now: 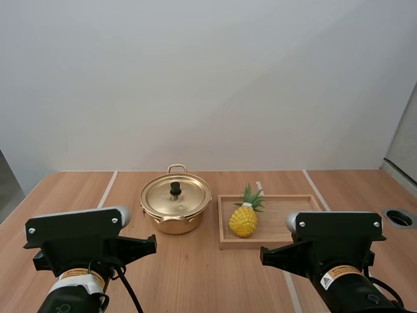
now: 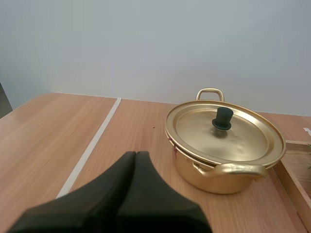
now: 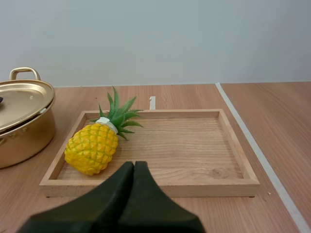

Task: Open the pot, put the grape inside, and close it

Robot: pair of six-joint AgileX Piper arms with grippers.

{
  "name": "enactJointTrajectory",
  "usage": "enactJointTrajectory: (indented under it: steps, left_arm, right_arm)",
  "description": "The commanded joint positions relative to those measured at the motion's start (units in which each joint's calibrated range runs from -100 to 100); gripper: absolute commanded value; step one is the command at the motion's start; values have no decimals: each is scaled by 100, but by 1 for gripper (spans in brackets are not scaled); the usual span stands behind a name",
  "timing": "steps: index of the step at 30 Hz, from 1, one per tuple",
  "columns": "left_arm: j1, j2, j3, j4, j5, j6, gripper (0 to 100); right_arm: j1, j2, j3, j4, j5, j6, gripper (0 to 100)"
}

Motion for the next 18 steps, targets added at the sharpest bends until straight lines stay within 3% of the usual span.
enactJointTrajectory:
  steps: [1,18]
  left_arm:
    - [5,-29,5,21,-42,-50,0]
    - [5,-29,5,21,-42,-50,0]
  right_arm:
    - [9,-32,0,-43,-126,-41,0]
    - [9,-32,0,-6,-126,-41,0]
